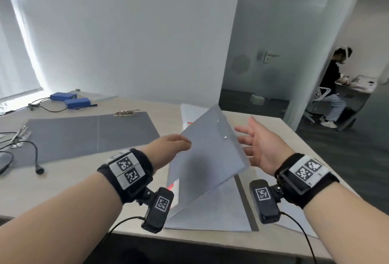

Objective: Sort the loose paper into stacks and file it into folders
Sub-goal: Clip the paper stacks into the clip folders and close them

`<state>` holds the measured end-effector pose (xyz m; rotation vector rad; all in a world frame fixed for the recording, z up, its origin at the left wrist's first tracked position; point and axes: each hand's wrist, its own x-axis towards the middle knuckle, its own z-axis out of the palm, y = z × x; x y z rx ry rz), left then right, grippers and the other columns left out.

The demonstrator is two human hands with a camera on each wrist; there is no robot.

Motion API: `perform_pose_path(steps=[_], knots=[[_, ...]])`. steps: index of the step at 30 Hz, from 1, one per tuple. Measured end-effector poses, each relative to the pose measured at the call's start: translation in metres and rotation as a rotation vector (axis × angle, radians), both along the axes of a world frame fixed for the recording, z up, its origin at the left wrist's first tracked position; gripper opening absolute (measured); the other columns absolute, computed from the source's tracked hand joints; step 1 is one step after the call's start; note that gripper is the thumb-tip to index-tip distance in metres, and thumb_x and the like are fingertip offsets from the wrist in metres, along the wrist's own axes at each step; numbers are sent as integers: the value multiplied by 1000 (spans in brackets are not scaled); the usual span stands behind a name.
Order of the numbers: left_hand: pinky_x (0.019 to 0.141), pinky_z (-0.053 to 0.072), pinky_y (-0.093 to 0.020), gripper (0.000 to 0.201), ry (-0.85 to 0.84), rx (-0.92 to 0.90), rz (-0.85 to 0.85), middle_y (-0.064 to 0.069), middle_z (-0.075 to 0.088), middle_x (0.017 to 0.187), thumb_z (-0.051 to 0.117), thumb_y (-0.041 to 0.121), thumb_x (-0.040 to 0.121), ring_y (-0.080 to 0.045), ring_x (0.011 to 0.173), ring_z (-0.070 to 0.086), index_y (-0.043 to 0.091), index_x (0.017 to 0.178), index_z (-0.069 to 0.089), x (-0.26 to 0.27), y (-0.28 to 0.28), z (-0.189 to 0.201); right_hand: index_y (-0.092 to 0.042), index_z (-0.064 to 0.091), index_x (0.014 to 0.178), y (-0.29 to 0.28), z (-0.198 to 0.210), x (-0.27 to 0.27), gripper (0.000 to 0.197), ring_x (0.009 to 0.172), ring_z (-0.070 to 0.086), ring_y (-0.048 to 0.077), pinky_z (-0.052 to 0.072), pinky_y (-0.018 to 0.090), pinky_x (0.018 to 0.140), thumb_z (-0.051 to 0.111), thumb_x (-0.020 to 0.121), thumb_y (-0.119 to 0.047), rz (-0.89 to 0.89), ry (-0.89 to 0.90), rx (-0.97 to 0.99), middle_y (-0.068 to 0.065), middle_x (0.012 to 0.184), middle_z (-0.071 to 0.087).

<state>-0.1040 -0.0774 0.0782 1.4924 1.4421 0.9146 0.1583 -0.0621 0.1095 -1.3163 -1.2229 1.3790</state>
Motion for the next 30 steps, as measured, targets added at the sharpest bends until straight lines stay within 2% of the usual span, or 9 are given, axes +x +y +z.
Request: perform_pose_path(steps=[3, 6, 10, 12, 15, 18, 21, 26, 30], knots=[[104, 42, -32, 39, 411, -129, 8, 1, 61, 131, 63, 39, 94, -21, 120, 57, 23, 129, 61, -1, 6, -30, -17, 72, 112, -4, -20, 21, 39, 73, 72, 22, 56, 32, 62, 52, 99, -48, 9, -243, -47, 7, 100, 78], [106, 40, -32, 51, 483, -244, 0, -2, 58, 136, 63, 43, 93, -21, 120, 55, 21, 138, 54, -3, 8, -53, -10, 69, 108, -7, -43, 29, 31, 69, 70, 20, 55, 30, 58, 59, 96, -37, 69, -476, -155, 7, 90, 74], [102, 41, -31, 52, 337, -240, 38, -6, 56, 138, 63, 34, 94, -22, 122, 53, 19, 142, 50, 6, 6, -63, -1, 65, 112, 0, -70, 33, 56, 65, 52, 28, 46, 32, 58, 62, 78, -46, 145, -757, -295, 12, 81, 51], [95, 44, -34, 50, 197, -221, 88, -7, 56, 139, 62, 23, 95, -25, 120, 56, 19, 143, 49, 9, 5, -63, -4, 65, 113, 4, -80, 35, 63, 64, 57, 29, 52, 33, 58, 60, 75, -55, 170, -823, -305, 15, 82, 55], [73, 53, -38, 56, -179, -253, 175, -1, 61, 132, 60, 1, 92, -26, 101, 67, 21, 142, 46, 8, 6, -66, -9, 63, 114, 8, -89, 39, 68, 67, 66, 29, 58, 33, 60, 59, 71, -62, 178, -839, -309, 20, 104, 68], [80, 59, -50, 67, -392, -311, 242, -15, 71, 115, 66, -2, 87, -38, 93, 74, 15, 146, 40, 7, 7, -68, -8, 63, 109, 8, -88, 40, 63, 72, 70, 32, 60, 36, 63, 56, 74, -60, 190, -888, -282, 22, 108, 69], [81, 59, -50, 42, -455, -383, 168, -28, 74, 103, 66, 2, 90, -40, 85, 74, -7, 129, 55, 12, 2, -67, -7, 63, 105, 6, -88, 40, 56, 74, 70, 32, 61, 40, 73, 53, 80, -55, 189, -940, -242, 18, 94, 68], [84, 59, -53, 34, -493, -309, 12, -22, 74, 110, 61, 5, 95, -41, 94, 73, 17, 127, 58, 18, -6, -61, -9, 61, 106, 3, -84, 40, 43, 71, 66, 31, 59, 35, 64, 52, 88, -48, 171, -937, -233, 16, 94, 65], [64, 61, -41, 38, -553, -173, -11, -22, 74, 103, 54, -2, 96, -35, 74, 72, 19, 127, 59, 17, -4, -49, -13, 55, 114, 2, -80, 37, 34, 67, 63, 24, 57, 35, 65, 53, 96, -42, 147, -800, -224, 9, 92, 59]])
